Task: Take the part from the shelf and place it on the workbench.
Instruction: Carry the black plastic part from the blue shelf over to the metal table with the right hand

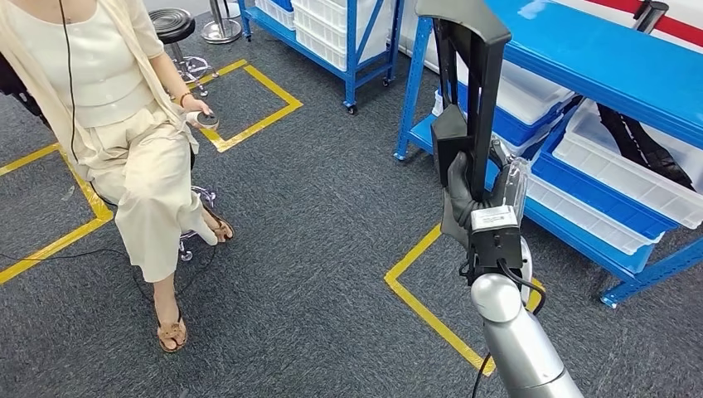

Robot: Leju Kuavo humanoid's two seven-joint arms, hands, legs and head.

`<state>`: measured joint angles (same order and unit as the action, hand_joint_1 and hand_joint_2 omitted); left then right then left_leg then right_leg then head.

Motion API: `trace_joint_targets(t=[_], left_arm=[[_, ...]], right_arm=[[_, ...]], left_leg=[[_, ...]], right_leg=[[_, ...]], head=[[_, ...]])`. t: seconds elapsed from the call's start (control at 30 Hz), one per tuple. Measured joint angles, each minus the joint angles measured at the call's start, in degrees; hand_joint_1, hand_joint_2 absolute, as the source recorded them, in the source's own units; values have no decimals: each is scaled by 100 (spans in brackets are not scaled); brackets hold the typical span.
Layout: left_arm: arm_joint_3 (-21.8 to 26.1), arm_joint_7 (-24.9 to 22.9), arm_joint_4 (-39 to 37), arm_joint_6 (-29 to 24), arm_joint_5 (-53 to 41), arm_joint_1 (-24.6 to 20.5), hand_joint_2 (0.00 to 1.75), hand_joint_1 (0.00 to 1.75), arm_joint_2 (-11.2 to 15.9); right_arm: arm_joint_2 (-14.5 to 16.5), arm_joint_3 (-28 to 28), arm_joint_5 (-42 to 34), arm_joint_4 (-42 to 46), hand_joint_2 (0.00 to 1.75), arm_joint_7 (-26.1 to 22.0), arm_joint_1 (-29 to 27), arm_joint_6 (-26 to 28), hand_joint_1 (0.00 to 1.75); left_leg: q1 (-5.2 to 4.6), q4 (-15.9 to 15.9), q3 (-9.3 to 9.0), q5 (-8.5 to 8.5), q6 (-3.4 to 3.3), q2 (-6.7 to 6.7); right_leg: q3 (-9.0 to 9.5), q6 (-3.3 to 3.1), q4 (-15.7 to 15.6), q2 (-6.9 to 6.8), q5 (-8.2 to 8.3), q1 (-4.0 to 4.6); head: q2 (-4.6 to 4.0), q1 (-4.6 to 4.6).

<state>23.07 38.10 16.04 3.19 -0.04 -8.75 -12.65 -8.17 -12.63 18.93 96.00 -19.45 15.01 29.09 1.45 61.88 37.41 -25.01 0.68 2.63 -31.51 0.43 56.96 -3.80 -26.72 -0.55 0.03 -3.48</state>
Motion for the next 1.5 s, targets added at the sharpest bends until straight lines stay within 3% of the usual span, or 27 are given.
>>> trace_joint_targets(t=[0.07,0.13,0.17,0.2,0.27,0.33,0.37,0.4,0.47,0.53,0.57,0.63,0.7,0.8,0.87,0.9,0.93,1.03,1.07,1.17,1.23,1.3,1.37,1.4,1.43,1.5], left_arm=[[-37,-24,1,-2,0,-79,0,0,-18],[-71,-29,3,-8,5,-115,0,0,-24],[-80,-25,8,-12,17,-124,0,0,-25],[-87,-18,14,-13,34,-138,0,0,-24],[-93,-5,27,-13,65,-171,0,0,-24],[-103,-1,31,-10,76,-189,0,0,-25],[-107,-1,32,-10,78,-189,0,0,-25],[-109,-1,32,-10,82,-188,0,0,-23],[-111,-1,38,-2,103,-189,0,0,-25],[-114,-12,46,15,126,-191,0,0,-26],[-114,-27,49,21,130,-191,0,0,-23],[-119,-68,50,14,126,-189,0,0,-17],[-130,-96,50,-14,110,-194,0,0,-12],[-163,-103,55,-59,87,-225,0,0,-10],[-183,-108,60,-86,97,-232,0,0,-3],[-191,-111,64,-95,107,-232,0,0,4],[-197,-116,74,-105,118,-232,0,0,13],[-207,-127,119,-128,150,-244,0,0,42],[-207,-129,130,-134,165,-247,0,0,48],[-203,-111,142,-164,222,-223,0,0,61],[-196,-78,145,-191,266,-202,0,0,61],[-182,-55,147,-209,297,-185,0,0,56],[-156,-40,147,-217,317,-148,0,0,57],[-139,-34,147,-218,330,-127,0,0,60],[-124,-28,147,-218,344,-110,0,0,63],[-104,-13,148,-218,369,-99,0,0,72]], right_arm=[[-43,17,32,80,175,46,41,-3,175],[-82,30,12,140,175,56,49,-7,175],[-101,33,-2,163,175,58,42,-9,175],[-125,38,-11,187,175,56,29,-8,175],[-178,51,-18,217,175,49,-20,-6,175],[-220,60,-25,226,175,46,-86,-3,175],[-232,62,-28,227,175,46,-112,-2,175],[-240,63,-28,231,175,45,-129,0,175],[-254,67,7,252,175,38,-144,14,175],[-268,71,95,294,175,26,-172,46,175],[-274,74,147,321,175,23,-201,70,175],[-282,79,249,391,175,28,-271,125,175],[-281,85,328,457,175,38,-317,164,175],[-280,126,375,492,175,55,-374,195,175],[-280,156,371,487,175,76,-408,196,175],[-279,166,361,480,175,84,-416,187,175],[-279,175,340,472,175,90,-420,172,175],[-277,196,254,418,175,78,-409,98,175],[-275,201,233,385,175,65,-398,71,175],[-262,201,181,261,175,16,-338,-7,175],[-257,196,144,167,175,-10,-273,-50,175],[-257,191,117,52,175,-24,-225,-87,175],[-258,184,95,-62,175,-33,-210,-122,175],[-258,178,86,-111,175,-39,-200,-134,175],[-258,172,77,-154,175,-47,-183,-144,175],[-257,160,65,-220,175,-70,-123,-165,175]], left_leg=[[-46,-263,-132,34,-66,36],[-70,-299,-135,59,-169,-95],[-75,-333,-152,80,-219,-147],[-72,-367,-169,105,-272,-196],[-73,-397,-182,131,-335,-305],[-76,-395,-179,134,-350,-436],[-77,-393,-178,134,-349,-502],[-76,-390,-181,134,-346,-568],[-71,-382,-183,134,-325,-696],[-87,-362,-162,134,-267,-800],[-95,-360,-145,142,-231,-841],[-85,-362,-117,154,-172,-893],[-79,-198,-38,36,-129,-733],[-80,801,433,-482,-89,-353],[-78,1315,680,-634,-89,-293],[-80,1258,644,-558,-105,-280],[-87,982,488,-404,-135,-250],[-161,-97,-114,-29,-270,-16],[-189,-248,-184,-5,-302,19],[-196,-360,-199,49,-366,-125],[-149,-462,-249,131,-423,-228],[-123,-498,-256,173,-450,-337],[-115,-495,-238,187,-434,-468],[-106,-490,-232,195,-418,-539],[-91,-481,-228,200,-395,-610],[-61,-428,-197,192,-316,-742]], right_leg=[[1,77,19,-87,-34,45],[10,150,22,-159,-60,57],[-5,178,78,-108,-106,49],[-72,183,237,-6,-203,30],[-398,148,927,255,-519,-11],[-777,152,1645,353,-752,-22],[-847,188,1744,365,-742,-27],[-797,242,1591,374,-631,-41],[-454,356,791,482,-272,-103],[-178,361,185,611,-26,-131],[-144,322,99,639,10,-121],[-142,219,99,548,39,-105],[-124,114,82,459,57,-117],[-116,-22,75,308,56,-62],[-119,-39,76,196,49,-15],[-119,-42,77,144,47,3],[-115,-44,77,93,45,21],[-108,-36,81,-42,33,87],[-109,-30,81,-86,29,101],[-111,12,83,-174,11,118],[-231,27,366,31,-155,101],[-551,13,1078,285,-476,48],[-828,61,1672,347,-667,-11],[-827,123,1671,352,-633,-49],[-713,204,1440,362,-512,-93],[-320,362,637,487,-207,-181]], head=[[0,-17],[1,-33],[1,-33],[1,-32],[0,-40],[-1,-44],[-1,-46],[-1,-45],[-1,-50],[0,-46],[0,-42],[0,-31],[-1,-10],[-1,33],[-1,34],[-1,34],[-1,35],[-1,30],[-1,28],[-1,27],[-1,22],[-1,13],[-1,5],[-1,6],[-1,7],[-1,5]])
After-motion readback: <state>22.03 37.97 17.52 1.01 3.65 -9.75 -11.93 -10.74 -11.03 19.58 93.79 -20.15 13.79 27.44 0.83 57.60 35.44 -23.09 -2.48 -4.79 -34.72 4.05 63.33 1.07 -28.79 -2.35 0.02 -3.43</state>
